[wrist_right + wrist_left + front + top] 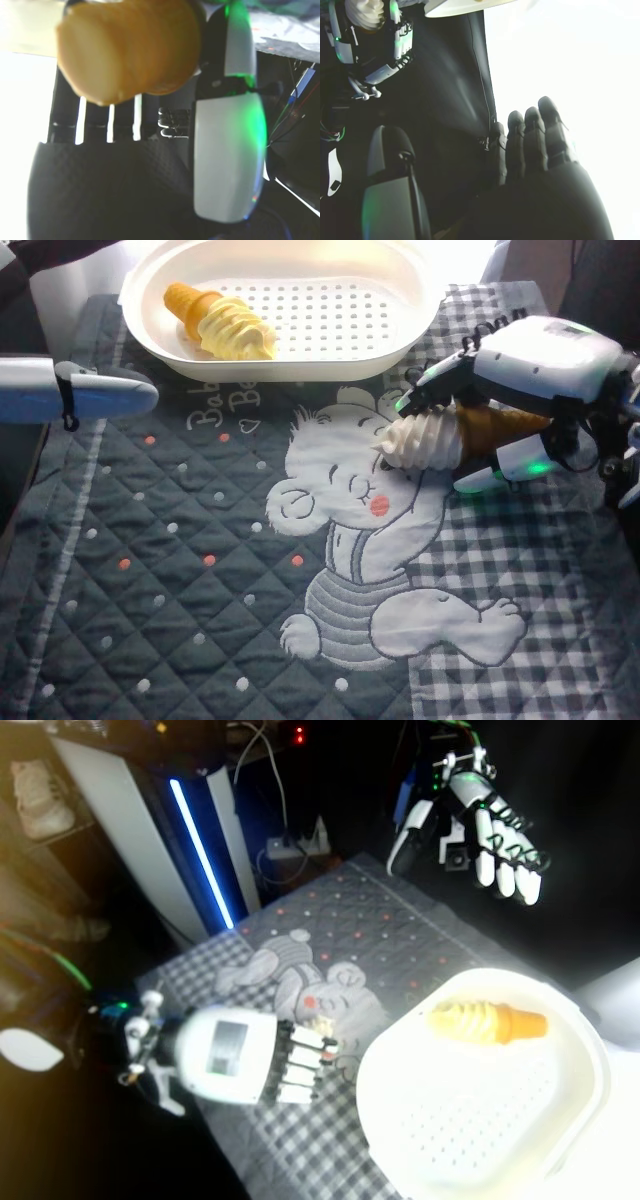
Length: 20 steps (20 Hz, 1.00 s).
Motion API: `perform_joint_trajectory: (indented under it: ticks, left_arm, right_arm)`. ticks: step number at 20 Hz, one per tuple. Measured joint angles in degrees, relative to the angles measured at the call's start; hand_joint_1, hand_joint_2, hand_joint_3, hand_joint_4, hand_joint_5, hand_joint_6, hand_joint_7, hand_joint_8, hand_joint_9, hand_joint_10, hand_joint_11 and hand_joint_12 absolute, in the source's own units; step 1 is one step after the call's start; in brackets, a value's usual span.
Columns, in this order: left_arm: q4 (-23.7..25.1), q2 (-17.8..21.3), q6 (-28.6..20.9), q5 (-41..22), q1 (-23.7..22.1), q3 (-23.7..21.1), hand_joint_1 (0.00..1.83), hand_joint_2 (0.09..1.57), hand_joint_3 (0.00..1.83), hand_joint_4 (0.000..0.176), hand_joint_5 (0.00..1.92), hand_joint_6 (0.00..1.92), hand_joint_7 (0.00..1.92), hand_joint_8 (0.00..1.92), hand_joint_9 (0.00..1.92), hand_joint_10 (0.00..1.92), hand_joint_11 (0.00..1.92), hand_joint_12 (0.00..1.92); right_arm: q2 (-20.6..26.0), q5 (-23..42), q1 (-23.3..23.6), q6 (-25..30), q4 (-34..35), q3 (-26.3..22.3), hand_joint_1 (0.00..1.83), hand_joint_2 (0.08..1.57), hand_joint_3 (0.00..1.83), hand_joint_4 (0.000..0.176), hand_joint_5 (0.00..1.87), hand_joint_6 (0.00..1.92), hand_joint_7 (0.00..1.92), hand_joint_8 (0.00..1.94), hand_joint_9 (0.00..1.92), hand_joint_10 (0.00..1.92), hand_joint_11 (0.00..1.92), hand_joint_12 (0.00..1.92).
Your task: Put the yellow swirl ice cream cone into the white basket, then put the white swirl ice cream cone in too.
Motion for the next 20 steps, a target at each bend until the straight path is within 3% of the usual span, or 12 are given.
perform_joint_trajectory:
  ticks: [1,4,5,7,8,10,11,12,16,18,19,20]
  left_arm:
    - [0.04,0.0,-0.04,0.13,0.13,0.0,0.85,0.88,0.0,0.063,0.28,0.0,0.25,0.0,0.13,0.0,0.0,0.46]
    - [-0.35,0.0,-0.15,-0.24,0.83,0.0,0.83,0.88,0.0,0.057,0.29,0.0,0.27,0.0,0.16,0.01,0.0,0.56]
    - [-0.57,0.0,-0.17,-0.28,0.83,0.0,0.82,0.87,0.0,0.061,0.29,0.0,0.27,0.0,0.17,0.01,0.0,0.6]
    - [-0.55,-0.11,-0.35,-1.01,1.07,0.0,0.79,0.86,0.0,0.062,0.29,0.0,0.27,0.0,0.19,0.01,0.0,0.68]
    - [-0.72,-0.55,-0.37,-1.4,1.14,0.0,0.78,0.86,0.0,0.058,0.28,0.0,0.27,0.0,0.17,0.0,0.0,0.65]
    - [-0.87,-0.68,-0.37,-1.09,1.25,-0.02,0.8,0.85,0.0,0.043,0.28,0.0,0.27,0.0,0.17,0.0,0.0,0.62]
    - [-1.77,-0.61,-0.72,-2.27,1.97,-0.35,0.8,0.86,0.0,0.039,0.28,0.0,0.27,0.0,0.18,0.0,0.0,0.64]
    - [-1.95,-0.57,-1.31,-3.21,2.89,-0.55,0.77,0.86,0.0,0.02,0.28,0.0,0.27,0.0,0.21,0.01,0.0,0.71]
    - [-1.53,-0.83,-1.27,-2.47,1.99,-0.17,0.76,0.86,0.0,0.035,0.28,0.0,0.26,0.0,0.18,0.0,0.0,0.66]
    - [-1.73,-1.27,-1.25,-2.82,1.46,0.13,0.74,0.86,0.0,0.057,0.27,0.0,0.25,0.0,0.17,0.0,0.0,0.58]
    - [-1.38,-1.29,-1.29,-2.84,1.46,0.13,0.74,0.86,0.0,0.06,0.26,0.0,0.24,0.0,0.15,0.0,0.0,0.53]
    - [-0.68,-1.31,-1.29,-2.73,1.46,0.07,0.74,0.86,0.0,0.047,0.25,0.0,0.25,0.0,0.17,0.01,0.0,0.52]
  right_arm:
    - [0.24,-0.24,0.57,0.35,-1.44,-0.02,1.29,1.06,0.0,0.0,1.25,0.34,1.04,1.1,0.95,1.05,0.69,1.56]
    - [2.43,1.01,2.23,0.39,-3.19,-1.68,1.37,1.11,0.0,0.0,1.05,0.96,0.95,0.88,0.84,1.21,0.61,1.33]
    - [3.26,2.64,3.37,0.37,-2.89,-2.03,1.38,1.08,0.0,0.0,1.08,0.9,1.07,0.61,0.94,1.14,0.76,1.19]
    - [3.61,6.75,5.86,0.39,-0.42,-1.57,1.28,1.05,0.0,0.0,1.31,0.25,1.06,1.03,1.06,1.1,0.85,1.52]
    - [3.61,9.01,6.82,0.11,1.77,-1.14,1.36,1.07,0.0,0.0,1.24,0.38,1.01,1.0,0.92,1.19,0.39,1.05]
    - [2.43,6.93,12.41,-2.93,-0.15,-0.09,1.39,1.06,0.0,0.0,1.16,0.56,1.12,0.67,0.98,1.2,0.83,1.24]
    - [-0.35,6.38,15.76,-3.91,0.63,1.92,1.29,1.04,0.0,0.0,1.24,0.47,1.1,0.83,1.02,0.98,0.89,1.25]
    - [-4.35,6.21,18.51,-4.09,2.01,5.33,1.4,1.03,0.0,0.0,1.07,0.74,1.17,0.65,1.13,0.92,1.01,0.99]
    - [-12.79,-4.42,20.02,-4.09,-0.22,13.55,1.41,1.02,0.0,0.0,1.1,0.76,1.4,0.07,1.13,0.96,1.02,0.95]
    - [-15.58,-10.27,20.04,-4.07,-1.33,16.5,1.41,0.99,0.01,0.0,1.19,0.46,1.33,0.28,1.24,0.8,1.01,0.87]
    - [-16.24,-11.72,20.04,-4.07,-1.79,17.44,1.41,1.03,0.0,0.0,1.07,0.51,1.19,0.63,1.19,0.91,0.97,1.0]
    - [-16.52,-13.25,20.24,-4.09,-2.45,18.08,1.02,1.0,0.0,0.008,0.67,0.12,0.76,0.25,0.73,0.59,0.4,1.29]
